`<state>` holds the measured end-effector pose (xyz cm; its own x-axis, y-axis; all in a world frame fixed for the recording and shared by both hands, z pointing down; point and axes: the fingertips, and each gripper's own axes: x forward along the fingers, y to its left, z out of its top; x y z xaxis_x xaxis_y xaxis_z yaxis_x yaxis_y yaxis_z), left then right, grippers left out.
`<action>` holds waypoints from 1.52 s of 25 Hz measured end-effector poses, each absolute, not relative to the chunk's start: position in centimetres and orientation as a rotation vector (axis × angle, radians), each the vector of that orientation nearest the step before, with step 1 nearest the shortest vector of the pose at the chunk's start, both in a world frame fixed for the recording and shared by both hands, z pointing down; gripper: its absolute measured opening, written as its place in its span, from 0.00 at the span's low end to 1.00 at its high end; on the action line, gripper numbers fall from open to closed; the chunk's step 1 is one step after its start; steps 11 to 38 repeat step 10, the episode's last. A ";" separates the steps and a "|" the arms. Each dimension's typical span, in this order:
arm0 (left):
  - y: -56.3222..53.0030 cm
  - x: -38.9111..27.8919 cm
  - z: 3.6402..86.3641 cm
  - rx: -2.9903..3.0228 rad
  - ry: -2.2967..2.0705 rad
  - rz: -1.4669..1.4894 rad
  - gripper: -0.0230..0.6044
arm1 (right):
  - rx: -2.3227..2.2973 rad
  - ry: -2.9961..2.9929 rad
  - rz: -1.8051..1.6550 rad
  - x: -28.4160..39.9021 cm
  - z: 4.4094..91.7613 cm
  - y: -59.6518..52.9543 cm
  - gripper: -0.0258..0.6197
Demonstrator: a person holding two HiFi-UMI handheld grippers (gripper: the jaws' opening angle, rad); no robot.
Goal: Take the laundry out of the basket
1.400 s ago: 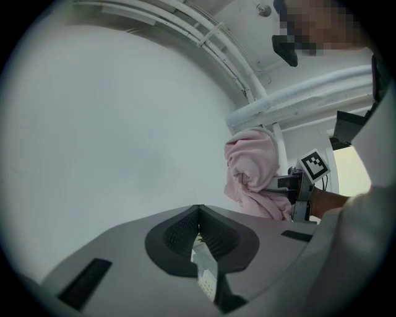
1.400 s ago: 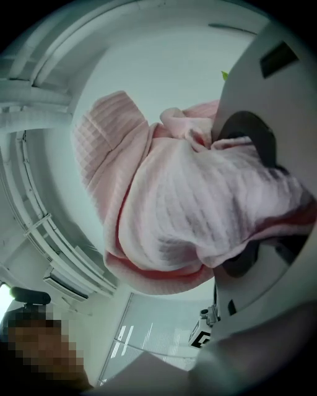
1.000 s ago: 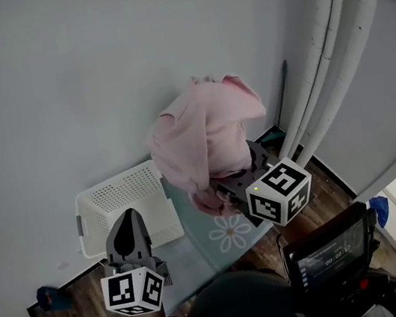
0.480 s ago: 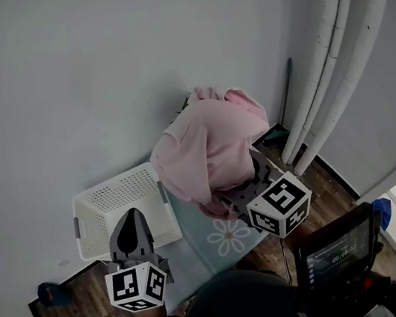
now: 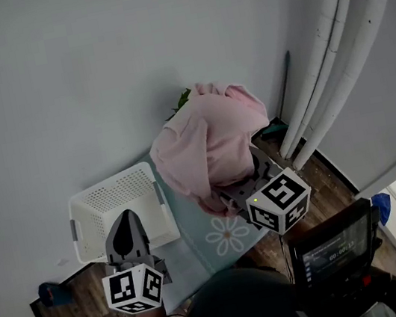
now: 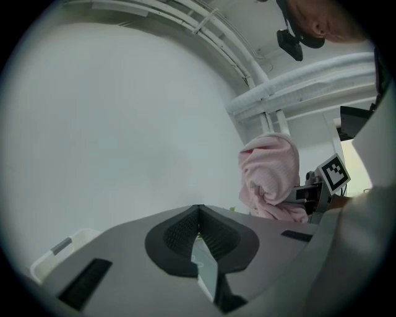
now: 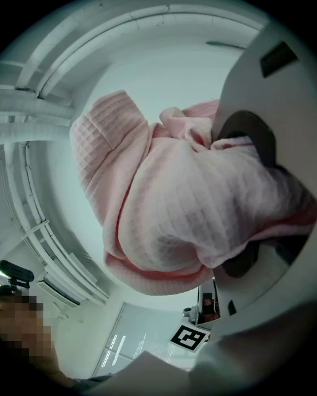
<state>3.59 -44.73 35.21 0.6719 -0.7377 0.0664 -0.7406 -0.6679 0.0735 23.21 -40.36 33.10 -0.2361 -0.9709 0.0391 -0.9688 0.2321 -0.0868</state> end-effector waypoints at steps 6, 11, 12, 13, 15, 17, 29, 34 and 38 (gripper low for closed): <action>-44.8 4.2 35.2 2.789 -1.218 0.046 0.05 | -1.930 2.456 -0.138 23.5 32.8 -40.5 0.51; -45.0 4.3 35.0 2.782 -1.230 0.051 0.05 | -1.936 2.465 -0.132 23.7 32.4 -40.7 0.51; -45.0 4.3 35.0 2.782 -1.230 0.051 0.05 | -1.936 2.465 -0.132 23.7 32.4 -40.7 0.51; -45.0 4.3 35.0 2.782 -1.230 0.051 0.05 | -1.936 2.465 -0.132 23.7 32.4 -40.7 0.51; -45.0 4.3 35.0 2.782 -1.230 0.051 0.05 | -1.936 2.465 -0.132 23.7 32.4 -40.7 0.51; -45.0 4.3 35.0 2.782 -1.230 0.051 0.05 | -1.936 2.465 -0.132 23.7 32.4 -40.7 0.51; -45.0 4.3 35.0 2.782 -1.230 0.051 0.05 | -1.936 2.465 -0.132 23.7 32.4 -40.7 0.51; -45.0 4.3 35.0 2.782 -1.230 0.051 0.05 | -1.936 2.465 -0.132 23.7 32.4 -40.7 0.51; -45.0 4.3 35.0 2.782 -1.230 0.051 0.05 | -1.936 2.465 -0.132 23.7 32.4 -40.7 0.51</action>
